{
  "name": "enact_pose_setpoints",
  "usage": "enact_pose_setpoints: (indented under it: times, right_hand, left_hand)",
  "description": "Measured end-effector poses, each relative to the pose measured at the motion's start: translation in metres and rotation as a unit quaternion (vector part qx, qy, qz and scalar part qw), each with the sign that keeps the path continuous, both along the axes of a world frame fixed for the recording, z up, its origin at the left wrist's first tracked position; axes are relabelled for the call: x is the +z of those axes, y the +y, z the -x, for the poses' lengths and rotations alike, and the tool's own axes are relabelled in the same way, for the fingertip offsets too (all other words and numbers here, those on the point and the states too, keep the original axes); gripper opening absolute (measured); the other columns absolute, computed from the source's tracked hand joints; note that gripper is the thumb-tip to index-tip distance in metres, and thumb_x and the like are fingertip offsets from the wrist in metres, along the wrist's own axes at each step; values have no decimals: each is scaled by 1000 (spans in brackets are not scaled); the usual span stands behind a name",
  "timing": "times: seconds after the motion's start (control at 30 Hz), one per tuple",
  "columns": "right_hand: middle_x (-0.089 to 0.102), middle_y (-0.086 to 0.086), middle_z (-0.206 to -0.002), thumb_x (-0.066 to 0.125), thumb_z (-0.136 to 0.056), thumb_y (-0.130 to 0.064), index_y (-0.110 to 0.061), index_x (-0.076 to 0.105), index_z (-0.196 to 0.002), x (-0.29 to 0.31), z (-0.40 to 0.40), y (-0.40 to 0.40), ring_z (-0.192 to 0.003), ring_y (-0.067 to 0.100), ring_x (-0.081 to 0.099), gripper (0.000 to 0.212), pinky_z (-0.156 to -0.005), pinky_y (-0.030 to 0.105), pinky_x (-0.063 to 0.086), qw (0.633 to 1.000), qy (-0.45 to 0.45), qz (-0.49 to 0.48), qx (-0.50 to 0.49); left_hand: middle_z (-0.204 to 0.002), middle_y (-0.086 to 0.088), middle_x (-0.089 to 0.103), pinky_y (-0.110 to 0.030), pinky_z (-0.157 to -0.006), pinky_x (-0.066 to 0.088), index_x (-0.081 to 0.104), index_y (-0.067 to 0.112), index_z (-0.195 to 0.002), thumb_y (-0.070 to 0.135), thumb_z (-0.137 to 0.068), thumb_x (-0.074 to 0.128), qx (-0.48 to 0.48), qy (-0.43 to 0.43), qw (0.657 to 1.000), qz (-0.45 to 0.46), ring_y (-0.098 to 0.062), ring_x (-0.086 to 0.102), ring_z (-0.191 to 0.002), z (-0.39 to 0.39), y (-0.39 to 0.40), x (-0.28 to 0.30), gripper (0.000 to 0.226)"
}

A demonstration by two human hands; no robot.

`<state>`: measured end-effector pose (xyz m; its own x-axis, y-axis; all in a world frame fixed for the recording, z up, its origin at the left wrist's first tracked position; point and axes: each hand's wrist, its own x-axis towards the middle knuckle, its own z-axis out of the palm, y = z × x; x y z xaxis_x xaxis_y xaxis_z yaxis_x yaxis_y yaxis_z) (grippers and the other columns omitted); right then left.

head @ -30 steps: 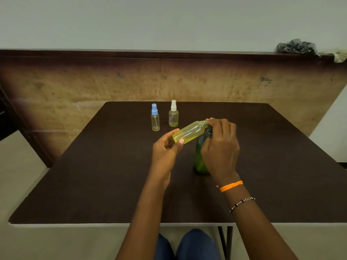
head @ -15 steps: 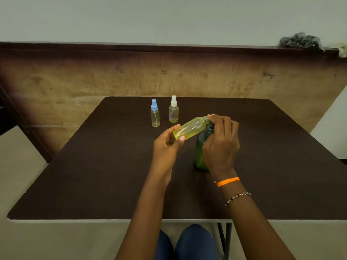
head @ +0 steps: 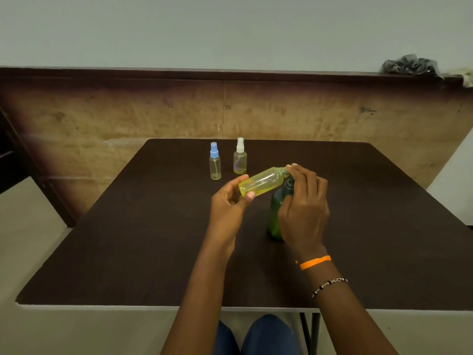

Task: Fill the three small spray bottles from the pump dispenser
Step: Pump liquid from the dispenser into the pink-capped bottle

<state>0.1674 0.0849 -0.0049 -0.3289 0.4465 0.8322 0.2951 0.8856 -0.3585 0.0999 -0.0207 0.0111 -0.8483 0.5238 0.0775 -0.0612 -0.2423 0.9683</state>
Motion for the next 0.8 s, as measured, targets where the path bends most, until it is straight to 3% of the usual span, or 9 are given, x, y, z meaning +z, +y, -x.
enact_pose_setpoints:
  times: [0.17, 0.33, 0.57, 0.8]
  right_hand:
    - [63, 4, -108, 37, -76, -10, -8, 64, -109, 9, -2, -1, -98, 19, 44, 43, -73, 31, 46, 1000, 6, 19, 11]
    - [61, 5, -91, 43, -76, -8, -7, 65, -92, 31, 1, 4, -92, 22, 44, 27, -67, 41, 49, 999, 3, 45, 18]
    - [63, 4, -111, 35, -75, -5, -8, 64, -111, 3, 0, -2, -92, 17, 43, 46, -66, 30, 44, 1000, 6, 12, 3]
    - [64, 7, -93, 32, -78, -9, -3, 67, -98, 21, -4, 2, -90, 20, 43, 41, -66, 29, 44, 1000, 5, 5, 27]
  left_hand:
    - [-110, 1, 66, -30, -98, 47, 58, 15, -120, -3, -86, 58, 2, -5, 1000, -2, -12, 60, -108, -1, 0, -1, 38]
    - [-111, 0, 66, -30, -98, 46, 59, 15, -119, -2, -86, 59, 4, -7, 1000, -8, -13, 60, -109, -2, 0, 1, 37]
    - [-105, 6, 65, -30, -98, 46, 59, 19, -116, -3, -87, 57, 5, -14, 1000, 0, -12, 60, -108, -4, 1, -5, 36]
    - [-113, 1, 65, -29, -96, 47, 60, 19, -117, 2, -88, 58, -2, -13, 1000, -11, -12, 60, -110, -3, -2, -4, 33]
